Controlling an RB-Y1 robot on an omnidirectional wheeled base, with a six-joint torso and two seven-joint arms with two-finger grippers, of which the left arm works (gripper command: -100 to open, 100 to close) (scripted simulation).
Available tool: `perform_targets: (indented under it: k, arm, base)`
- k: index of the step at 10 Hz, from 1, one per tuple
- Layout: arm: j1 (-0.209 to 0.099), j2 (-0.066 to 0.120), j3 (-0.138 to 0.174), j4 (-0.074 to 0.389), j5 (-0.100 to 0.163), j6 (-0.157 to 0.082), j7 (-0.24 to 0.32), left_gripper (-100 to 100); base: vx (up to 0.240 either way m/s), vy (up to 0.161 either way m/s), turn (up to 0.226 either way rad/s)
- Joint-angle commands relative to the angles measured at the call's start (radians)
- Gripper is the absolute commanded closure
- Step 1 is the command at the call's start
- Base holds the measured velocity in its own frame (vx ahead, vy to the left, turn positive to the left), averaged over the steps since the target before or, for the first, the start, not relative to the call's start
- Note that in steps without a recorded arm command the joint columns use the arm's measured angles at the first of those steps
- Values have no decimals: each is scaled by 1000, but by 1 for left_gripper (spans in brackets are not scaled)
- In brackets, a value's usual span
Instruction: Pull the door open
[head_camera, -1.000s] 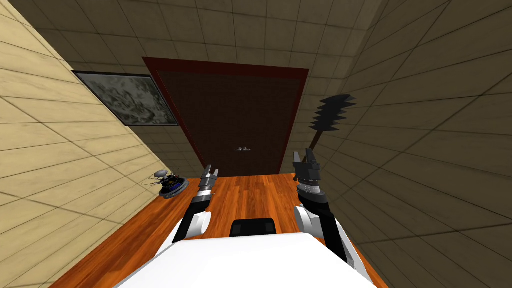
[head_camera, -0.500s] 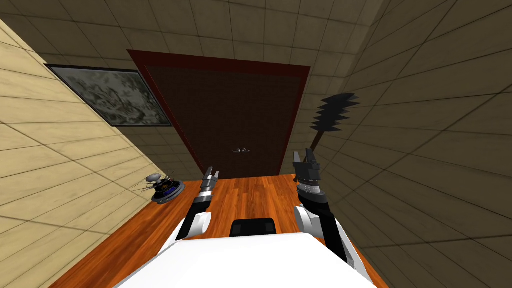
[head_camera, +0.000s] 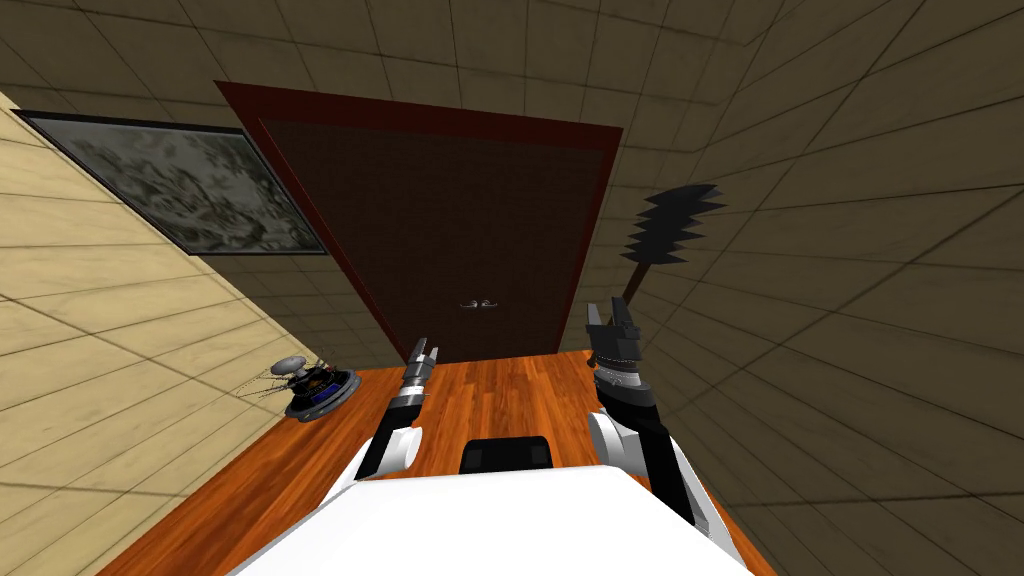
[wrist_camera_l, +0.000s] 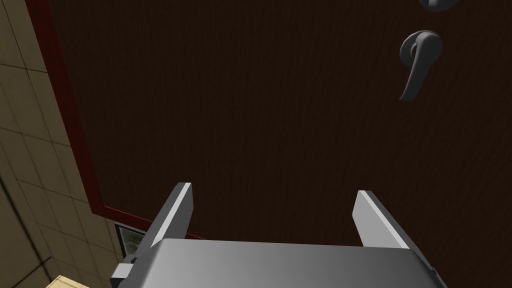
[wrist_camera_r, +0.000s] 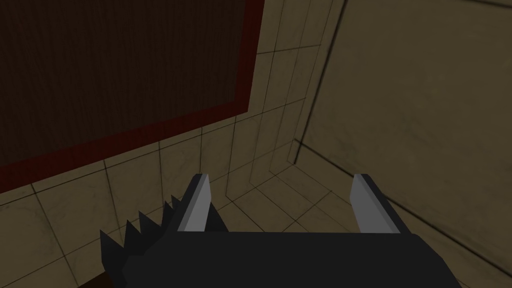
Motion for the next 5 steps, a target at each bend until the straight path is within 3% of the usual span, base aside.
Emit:
perform_targets:
  k: [1, 5]
  arm:
    - [-10, 3, 1, 39, -1, -12, 3, -100]
    - [-36, 15, 7, 132, -1, -37, 11, -100]
  base:
    - [90, 0, -33]
    - [103, 2, -37]
